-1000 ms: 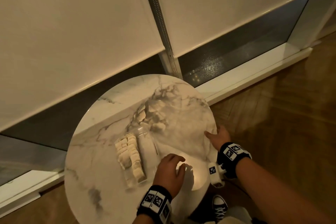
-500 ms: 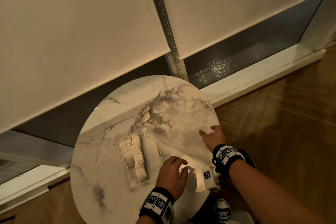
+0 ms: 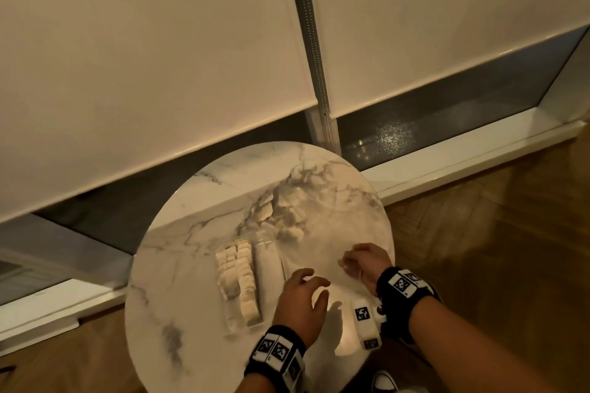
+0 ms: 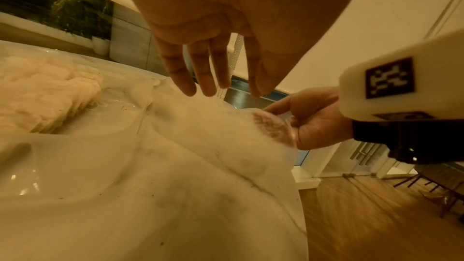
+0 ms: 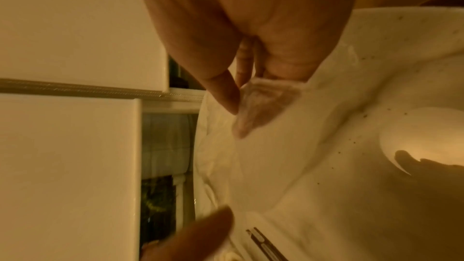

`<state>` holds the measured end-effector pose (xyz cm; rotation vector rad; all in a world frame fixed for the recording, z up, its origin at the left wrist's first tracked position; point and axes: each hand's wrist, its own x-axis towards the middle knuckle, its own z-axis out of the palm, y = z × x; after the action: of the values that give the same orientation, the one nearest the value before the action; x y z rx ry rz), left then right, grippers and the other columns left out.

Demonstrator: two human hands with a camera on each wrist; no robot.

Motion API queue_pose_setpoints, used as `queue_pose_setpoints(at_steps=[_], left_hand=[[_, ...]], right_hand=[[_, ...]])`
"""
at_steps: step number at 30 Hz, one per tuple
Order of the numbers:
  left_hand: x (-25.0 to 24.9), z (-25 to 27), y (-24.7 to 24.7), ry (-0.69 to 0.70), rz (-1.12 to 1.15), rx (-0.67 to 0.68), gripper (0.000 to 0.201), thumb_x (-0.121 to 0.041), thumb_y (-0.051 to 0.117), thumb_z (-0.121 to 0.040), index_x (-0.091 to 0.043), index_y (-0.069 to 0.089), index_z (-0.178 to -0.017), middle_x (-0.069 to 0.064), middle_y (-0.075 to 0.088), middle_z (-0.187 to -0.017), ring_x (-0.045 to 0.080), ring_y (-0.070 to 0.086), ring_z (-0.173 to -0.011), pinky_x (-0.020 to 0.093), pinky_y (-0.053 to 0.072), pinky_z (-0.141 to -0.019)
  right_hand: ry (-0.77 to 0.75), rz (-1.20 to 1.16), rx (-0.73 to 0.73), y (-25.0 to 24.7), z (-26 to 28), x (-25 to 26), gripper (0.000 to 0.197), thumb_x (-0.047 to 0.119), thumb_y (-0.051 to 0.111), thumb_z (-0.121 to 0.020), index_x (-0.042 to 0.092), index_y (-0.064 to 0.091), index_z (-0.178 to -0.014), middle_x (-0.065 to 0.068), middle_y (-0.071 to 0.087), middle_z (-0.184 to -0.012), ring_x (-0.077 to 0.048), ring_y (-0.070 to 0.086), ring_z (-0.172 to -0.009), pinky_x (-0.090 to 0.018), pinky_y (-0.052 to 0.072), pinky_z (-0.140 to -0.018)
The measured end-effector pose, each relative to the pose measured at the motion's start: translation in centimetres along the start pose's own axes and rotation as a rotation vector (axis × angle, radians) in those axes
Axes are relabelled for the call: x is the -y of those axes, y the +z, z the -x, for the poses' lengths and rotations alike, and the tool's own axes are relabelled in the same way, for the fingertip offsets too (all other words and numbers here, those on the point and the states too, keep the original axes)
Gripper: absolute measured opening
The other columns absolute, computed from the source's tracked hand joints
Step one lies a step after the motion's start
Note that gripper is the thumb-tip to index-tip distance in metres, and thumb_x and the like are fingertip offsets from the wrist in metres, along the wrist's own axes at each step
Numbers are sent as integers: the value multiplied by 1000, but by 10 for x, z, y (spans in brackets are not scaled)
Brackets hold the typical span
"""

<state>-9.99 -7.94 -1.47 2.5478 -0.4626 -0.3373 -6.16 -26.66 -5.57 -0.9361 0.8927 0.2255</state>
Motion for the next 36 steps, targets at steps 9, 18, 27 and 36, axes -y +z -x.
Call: queue_pose_setpoints(at_steps=[9, 18, 27, 36], left_hand=[[-8, -15, -16, -66, 99, -50, 30, -37, 57, -92, -41, 60, -122, -1, 35, -153, 13, 36, -138, 20, 29, -110], [-19, -26, -29, -276, 612, -316, 21, -42, 70, -85, -28, 62, -97, -10, 71, -91, 0, 67, -89, 20, 55, -76], [-1, -29, -32, -311, 520, -328, 11, -27, 63, -91, -31, 66, -81, -8, 72, -73, 11, 70, -72, 41, 58, -74], [-14, -11, -30, -79, 383, -225, 17, -20, 60, -93, -32, 64, -82, -13, 66, -76, 6, 63, -75, 24, 52, -72]], right_hand=[[-63, 232, 408, 25, 39, 21, 18, 12, 70, -86, 14, 62, -102, -12, 75, -104, -21, 69, -92, -35, 52, -77], [67, -85, 588, 33, 46, 27, 34, 11, 50, -87, -2, 65, -114, -28, 66, -116, -35, 65, -99, -45, 47, -92], [40, 158, 355, 33, 39, 10, 33, -4, 37, -90, -8, 60, -113, -23, 68, -100, -32, 68, -87, -39, 55, -80], [97, 186, 145, 12, 16, 1, 67, 14, 48, -98, 44, 20, -150, -2, 44, -135, -36, 47, -126, -54, 49, -81]])
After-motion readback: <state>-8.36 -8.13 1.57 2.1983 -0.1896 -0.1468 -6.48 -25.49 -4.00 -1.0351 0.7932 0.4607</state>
